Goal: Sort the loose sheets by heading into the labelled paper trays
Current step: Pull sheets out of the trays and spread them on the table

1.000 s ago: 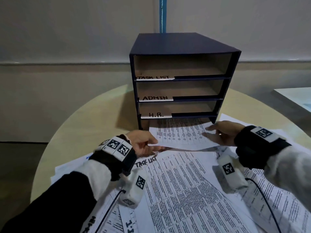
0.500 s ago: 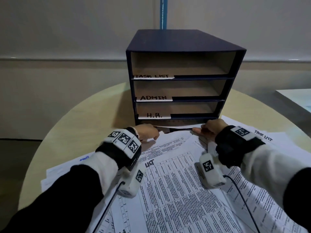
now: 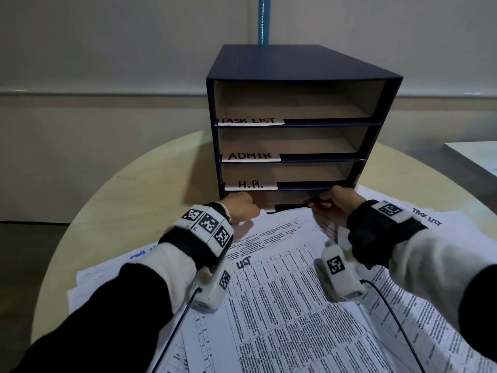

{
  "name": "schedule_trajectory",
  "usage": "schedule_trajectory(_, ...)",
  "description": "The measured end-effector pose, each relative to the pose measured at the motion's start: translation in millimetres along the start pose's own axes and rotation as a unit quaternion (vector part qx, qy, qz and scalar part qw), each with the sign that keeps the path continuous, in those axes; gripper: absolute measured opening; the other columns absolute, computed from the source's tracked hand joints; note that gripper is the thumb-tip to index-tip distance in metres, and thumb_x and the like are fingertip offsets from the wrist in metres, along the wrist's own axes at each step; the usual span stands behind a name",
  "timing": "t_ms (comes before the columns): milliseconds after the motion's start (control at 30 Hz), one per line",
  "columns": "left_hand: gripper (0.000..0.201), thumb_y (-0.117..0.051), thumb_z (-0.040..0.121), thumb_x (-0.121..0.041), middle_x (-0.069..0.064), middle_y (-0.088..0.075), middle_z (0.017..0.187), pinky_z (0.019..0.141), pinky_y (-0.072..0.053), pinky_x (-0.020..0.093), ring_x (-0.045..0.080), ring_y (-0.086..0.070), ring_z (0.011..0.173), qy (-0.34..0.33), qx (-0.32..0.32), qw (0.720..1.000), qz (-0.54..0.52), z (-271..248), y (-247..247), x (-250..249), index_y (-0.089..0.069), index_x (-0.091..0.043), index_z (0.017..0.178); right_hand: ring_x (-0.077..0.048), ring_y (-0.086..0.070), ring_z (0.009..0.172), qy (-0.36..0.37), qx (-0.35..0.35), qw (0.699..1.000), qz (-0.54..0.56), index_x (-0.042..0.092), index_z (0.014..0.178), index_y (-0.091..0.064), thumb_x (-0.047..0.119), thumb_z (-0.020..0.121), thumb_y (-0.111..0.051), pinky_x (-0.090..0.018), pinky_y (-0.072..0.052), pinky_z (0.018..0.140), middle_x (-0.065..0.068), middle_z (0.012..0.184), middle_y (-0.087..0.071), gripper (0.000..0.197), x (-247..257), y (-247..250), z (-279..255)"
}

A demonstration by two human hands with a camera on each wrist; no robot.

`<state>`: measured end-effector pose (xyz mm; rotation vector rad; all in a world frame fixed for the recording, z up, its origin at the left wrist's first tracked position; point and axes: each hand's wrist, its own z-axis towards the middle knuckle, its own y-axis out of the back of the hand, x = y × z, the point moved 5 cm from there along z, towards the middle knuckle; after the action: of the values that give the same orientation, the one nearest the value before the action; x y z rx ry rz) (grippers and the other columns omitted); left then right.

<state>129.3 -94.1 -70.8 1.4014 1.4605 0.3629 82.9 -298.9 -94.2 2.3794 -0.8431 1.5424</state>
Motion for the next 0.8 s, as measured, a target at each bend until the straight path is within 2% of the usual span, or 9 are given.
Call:
schedule_trajectory(67, 0.017, -0.044, 0.092, -0.024, 0.007, -0.048, 0.099, 0.074, -0.035, 0.026, 0.021, -0.047, 0.087, 0.027, 0.030, 0.998, 0.041, 3.1, -1.1, 3.8, -0.049, -0.010, 0.084, -0.027, -0.055, 0.069, -0.003, 0.013, 1.000, -0.004, 0.000, 0.080, -0.039, -0.009, 0.092, -0.030, -0.029, -0.048, 0.065, -0.034, 0.104, -0.052, 0.017, -0.6, -1.1, -0.2)
schedule_trajectory(200, 0.036, -0.042, 0.093, -0.029, 0.010, -0.048, 0.119, 0.084, -0.037, 0.029, 0.025, -0.048, 0.109, 0.051, 0.051, 0.994, 0.081, 5.3, -2.1, 6.6, -0.048, -0.007, 0.121, -0.025, -0.053, 0.067, -0.018, 0.018, 1.000, -0.011, -0.002, 0.092, -0.040, -0.008, 0.093, -0.032, -0.029, -0.046, 0.066, -0.024, 0.084, -0.051, 0.010, -2.5, -4.2, -0.8)
schedule_trajectory(233, 0.036, -0.043, 0.093, -0.029, 0.010, -0.048, 0.119, 0.084, -0.038, 0.029, 0.025, -0.048, 0.109, 0.048, 0.049, 0.995, 0.078, 5.0, -1.5, 6.0, -0.049, -0.007, 0.120, -0.025, -0.053, 0.067, -0.017, 0.016, 1.000, -0.011, 0.000, 0.090, -0.040, -0.008, 0.092, -0.033, -0.029, -0.047, 0.067, -0.022, 0.083, -0.050, 0.011, -2.3, -4.3, -0.4)
schedule_trajectory(300, 0.022, -0.044, 0.093, -0.027, 0.009, -0.051, 0.104, 0.072, -0.038, 0.027, 0.020, -0.050, 0.088, 0.037, 0.046, 0.996, 0.063, 1.4, -1.2, 3.6, -0.052, -0.008, 0.101, -0.026, -0.054, 0.067, -0.017, 0.011, 1.000, -0.010, 0.001, 0.086, -0.042, -0.007, 0.092, -0.036, -0.030, -0.051, 0.068, -0.020, 0.085, -0.050, 0.012, -0.2, -3.5, -1.1)
schedule_trajectory(400, 0.011, -0.046, 0.095, -0.021, 0.000, -0.047, 0.077, 0.056, -0.034, 0.018, 0.008, -0.039, 0.062, 0.018, 0.014, 1.000, -0.004, -6.6, 2.6, 0.5, -0.046, -0.010, 0.092, -0.018, -0.046, 0.050, -0.012, 0.023, 0.999, -0.019, 0.007, 0.072, -0.040, -0.007, 0.089, -0.036, -0.022, -0.051, 0.050, -0.012, 0.069, -0.041, 0.023, 3.6, -1.5, -8.2)
schedule_trajectory(467, 0.007, -0.047, 0.095, -0.017, -0.004, -0.044, 0.074, 0.059, -0.037, 0.016, 0.006, -0.042, 0.064, 0.001, -0.004, 0.998, -0.067, -17.3, 8.6, -3.6, -0.046, -0.010, 0.094, -0.016, -0.030, 0.041, -0.003, 0.053, 0.998, -0.035, 0.016, 0.069, -0.033, -0.007, 0.090, -0.034, -0.022, -0.041, 0.046, -0.004, 0.062, -0.027, 0.031, 6.3, -1.4, -17.5)
schedule_trajectory(567, 0.012, -0.040, 0.099, -0.017, 0.004, -0.050, 0.085, 0.060, -0.036, 0.019, 0.011, -0.046, 0.068, -0.021, -0.002, 0.993, -0.116, -40.5, 15.9, -10.9, -0.050, -0.012, 0.093, -0.020, -0.045, 0.048, 0.029, 0.089, 0.985, -0.144, 0.012, 0.071, -0.042, -0.003, 0.092, -0.038, -0.020, -0.044, 0.048, -0.012, 0.064, -0.040, 0.026, 12.9, -3.0, -45.6)
schedule_trajectory(700, 0.027, -0.039, 0.099, -0.023, 0.013, -0.064, 0.108, 0.062, -0.035, 0.021, 0.011, -0.056, 0.074, -0.021, 0.013, 0.993, -0.112, -73.5, 15.1, -7.7, -0.053, -0.008, 0.117, -0.017, -0.059, 0.072, 0.093, 0.128, 0.925, -0.345, 0.005, 0.087, -0.061, 0.003, 0.092, -0.048, -0.023, -0.044, 0.065, -0.010, 0.086, -0.060, 0.014, 13.1, -6.3, -89.7)
schedule_trajectory(800, 0.035, -0.044, 0.097, -0.030, 0.009, -0.062, 0.116, 0.072, -0.042, 0.024, 0.017, -0.057, 0.091, -0.009, 0.048, 0.998, -0.033, -90.7, 4.3, -0.7, -0.052, -0.007, 0.123, -0.017, -0.056, 0.093, 0.133, 0.175, 0.817, -0.534, 0.003, 0.109, -0.063, 0.008, 0.091, -0.051, -0.025, -0.044, 0.074, -0.009, 0.108, -0.063, 0.022, 3.1, -11.0, -125.9)
